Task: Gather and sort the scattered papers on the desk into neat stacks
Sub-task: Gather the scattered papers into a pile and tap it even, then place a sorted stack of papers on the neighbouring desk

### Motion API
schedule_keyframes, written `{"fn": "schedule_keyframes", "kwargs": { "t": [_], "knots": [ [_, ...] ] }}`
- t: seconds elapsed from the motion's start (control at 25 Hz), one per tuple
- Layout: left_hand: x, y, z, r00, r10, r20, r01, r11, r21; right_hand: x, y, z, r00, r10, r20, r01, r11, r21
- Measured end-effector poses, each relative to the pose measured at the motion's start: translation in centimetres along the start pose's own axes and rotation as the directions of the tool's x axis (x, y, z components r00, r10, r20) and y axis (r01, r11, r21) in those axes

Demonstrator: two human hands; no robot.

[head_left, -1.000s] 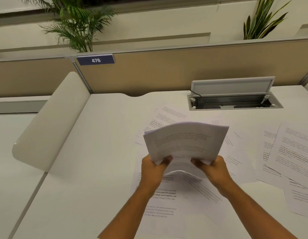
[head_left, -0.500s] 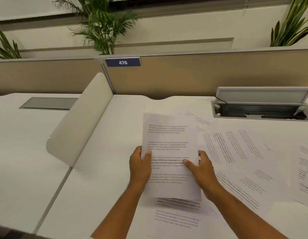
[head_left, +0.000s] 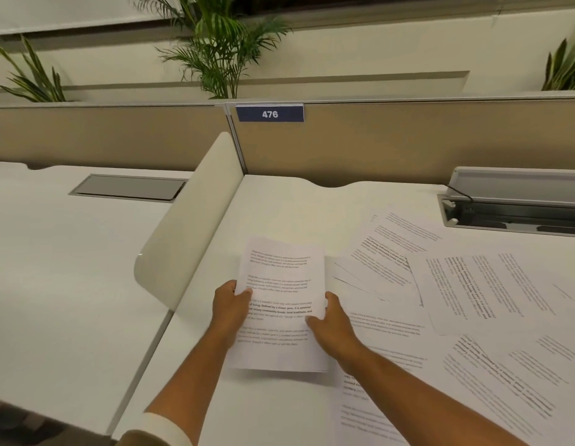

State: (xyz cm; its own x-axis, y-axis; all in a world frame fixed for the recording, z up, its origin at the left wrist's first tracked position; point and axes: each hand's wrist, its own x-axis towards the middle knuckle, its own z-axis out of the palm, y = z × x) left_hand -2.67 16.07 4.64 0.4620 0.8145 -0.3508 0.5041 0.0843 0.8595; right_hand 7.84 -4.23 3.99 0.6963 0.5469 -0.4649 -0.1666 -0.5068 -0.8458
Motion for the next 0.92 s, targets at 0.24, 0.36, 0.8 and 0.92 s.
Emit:
{"fn": "schedule_keyframes", "kwargs": {
  "t": [0.24,0.36,0.8,0.92],
  "knots": [
    [3.9,-0.9,-2.3,0.999,-0.035,0.007,0.034,0.995,0.098,1.6,-0.8,2.2,0.997,0.057,0.052,-0.051,0.993,-0.104],
    [5.2,-1.3,-2.8,0.999,-0.041,0.007,0.039,0.989,0.145,2.0,-0.5,2.8,0.995,0.068,0.066,-0.057,0.986,-0.155],
    [4.5,-0.3,-1.0,0.991,0.005,-0.135,0.085,0.755,0.650,1.9,0.4,-1.6,0.989,-0.061,-0.134,0.039,0.986,-0.163],
    [2.6,0.6,1.5,0.984,0.149,-0.100,-0.016,0.630,0.777,1.5,1.5,-5.2,0.968,-0.090,-0.233,0.061,0.990,-0.130]
  ]
}}
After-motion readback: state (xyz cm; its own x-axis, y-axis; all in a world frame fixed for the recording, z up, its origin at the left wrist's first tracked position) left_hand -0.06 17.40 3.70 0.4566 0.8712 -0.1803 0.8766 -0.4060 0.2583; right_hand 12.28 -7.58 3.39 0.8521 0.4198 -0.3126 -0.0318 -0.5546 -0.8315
